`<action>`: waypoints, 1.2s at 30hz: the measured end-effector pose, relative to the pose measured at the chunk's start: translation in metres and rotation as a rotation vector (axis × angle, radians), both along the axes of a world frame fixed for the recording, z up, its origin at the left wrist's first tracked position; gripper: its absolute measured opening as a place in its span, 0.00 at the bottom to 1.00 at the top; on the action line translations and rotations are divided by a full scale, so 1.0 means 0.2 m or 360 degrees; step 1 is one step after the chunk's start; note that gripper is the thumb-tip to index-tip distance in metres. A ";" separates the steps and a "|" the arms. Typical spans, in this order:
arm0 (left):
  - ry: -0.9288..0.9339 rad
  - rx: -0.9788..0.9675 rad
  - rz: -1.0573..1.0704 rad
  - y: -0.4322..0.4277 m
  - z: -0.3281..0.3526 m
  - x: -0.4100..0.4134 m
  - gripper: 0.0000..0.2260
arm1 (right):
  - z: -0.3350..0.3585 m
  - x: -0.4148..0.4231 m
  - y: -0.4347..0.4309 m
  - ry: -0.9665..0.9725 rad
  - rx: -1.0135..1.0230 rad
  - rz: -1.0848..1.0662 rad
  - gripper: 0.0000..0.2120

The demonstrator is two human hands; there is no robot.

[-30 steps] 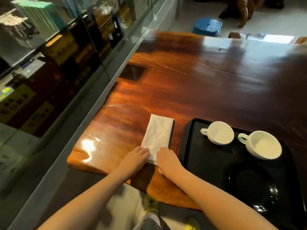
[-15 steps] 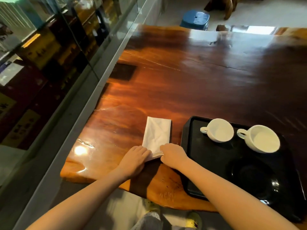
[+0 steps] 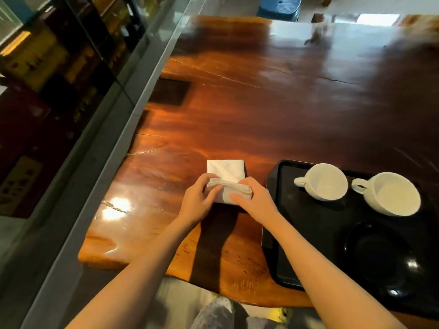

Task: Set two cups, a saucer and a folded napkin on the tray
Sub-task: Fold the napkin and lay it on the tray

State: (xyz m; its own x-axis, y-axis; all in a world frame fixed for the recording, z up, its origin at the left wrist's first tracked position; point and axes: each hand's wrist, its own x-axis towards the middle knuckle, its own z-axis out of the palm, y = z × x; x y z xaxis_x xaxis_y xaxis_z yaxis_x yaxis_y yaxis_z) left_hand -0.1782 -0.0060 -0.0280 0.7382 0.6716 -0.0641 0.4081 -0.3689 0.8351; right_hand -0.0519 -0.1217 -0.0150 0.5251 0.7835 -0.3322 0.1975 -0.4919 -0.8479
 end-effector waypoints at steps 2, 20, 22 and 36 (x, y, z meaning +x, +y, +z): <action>-0.0039 0.0020 0.0030 0.01 -0.01 0.04 0.10 | -0.02 0.02 0.03 0.0026 0.0054 -0.0039 0.10; 0.0090 0.0017 0.0783 -0.02 -0.12 0.19 0.09 | -0.21 -0.02 0.32 -0.0748 -0.0448 -0.0470 0.17; 0.0157 0.0064 0.0765 -0.01 -0.12 0.18 0.11 | -0.22 -0.03 0.32 -0.0756 -0.0342 -0.0530 0.16; 0.0703 0.0194 0.0755 0.06 -0.17 0.25 0.14 | -0.28 -0.01 0.42 -0.0817 -0.0527 -0.0512 0.16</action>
State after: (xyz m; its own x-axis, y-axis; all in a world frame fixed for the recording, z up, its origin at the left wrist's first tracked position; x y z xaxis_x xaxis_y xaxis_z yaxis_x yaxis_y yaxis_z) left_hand -0.1277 0.0056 -0.0613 0.2819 0.9392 -0.1962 0.8444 -0.1458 0.5155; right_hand -0.0543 -0.0385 -0.0703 0.8692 0.4626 -0.1746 0.3346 -0.8103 -0.4811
